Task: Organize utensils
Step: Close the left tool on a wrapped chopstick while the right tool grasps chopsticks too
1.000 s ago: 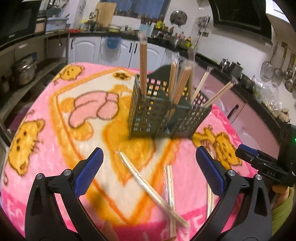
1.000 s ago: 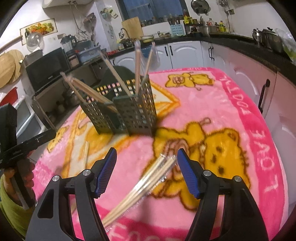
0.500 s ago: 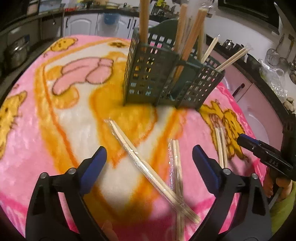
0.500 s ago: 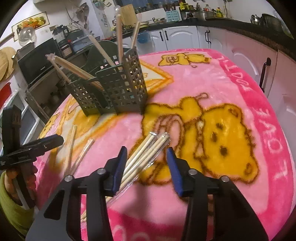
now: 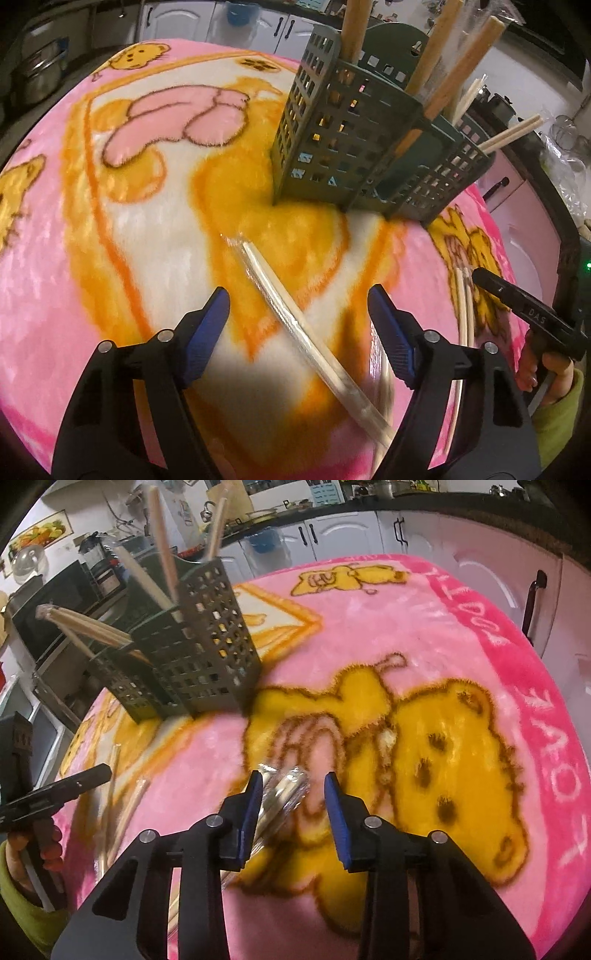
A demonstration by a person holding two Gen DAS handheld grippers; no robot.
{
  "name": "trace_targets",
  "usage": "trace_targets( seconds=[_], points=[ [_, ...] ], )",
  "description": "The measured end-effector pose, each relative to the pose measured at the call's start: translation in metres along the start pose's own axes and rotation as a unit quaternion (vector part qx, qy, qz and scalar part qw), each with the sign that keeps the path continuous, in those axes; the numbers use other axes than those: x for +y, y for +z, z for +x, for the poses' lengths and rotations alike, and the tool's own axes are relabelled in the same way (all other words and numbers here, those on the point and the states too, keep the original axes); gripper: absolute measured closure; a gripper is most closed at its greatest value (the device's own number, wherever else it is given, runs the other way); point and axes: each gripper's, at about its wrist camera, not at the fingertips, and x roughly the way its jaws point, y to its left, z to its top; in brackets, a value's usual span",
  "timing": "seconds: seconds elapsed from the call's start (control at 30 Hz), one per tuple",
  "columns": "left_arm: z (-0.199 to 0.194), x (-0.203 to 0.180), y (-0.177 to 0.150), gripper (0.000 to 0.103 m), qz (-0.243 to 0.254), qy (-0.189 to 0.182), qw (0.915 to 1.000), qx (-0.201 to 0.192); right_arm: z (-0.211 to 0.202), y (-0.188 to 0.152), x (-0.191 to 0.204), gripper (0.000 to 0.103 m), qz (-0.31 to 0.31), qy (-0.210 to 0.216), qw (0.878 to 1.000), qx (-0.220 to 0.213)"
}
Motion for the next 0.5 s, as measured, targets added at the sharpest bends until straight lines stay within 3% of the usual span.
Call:
trace_targets(
  seconds=[0.17, 0.3, 0.5],
  points=[
    [0.006, 0.001, 0.008, 0.034, -0.001, 0.006, 1.0, 0.001, 0.007, 0.003, -0.007, 0.076, 0.009, 0.006, 1.0, 0.002],
    [0.009, 0.005, 0.014, 0.034, -0.012, 0.012, 0.9999, -0.002, 0.01, 0.003, -0.011, 0.09, 0.017, 0.011, 1.0, -0.001],
    [0.012, 0.011, 0.02, 0.052, -0.02, 0.021, 0.9996, -0.001, 0.003, 0.002, -0.017, 0.096, 0.027, 0.021, 0.999, -0.008]
  ],
)
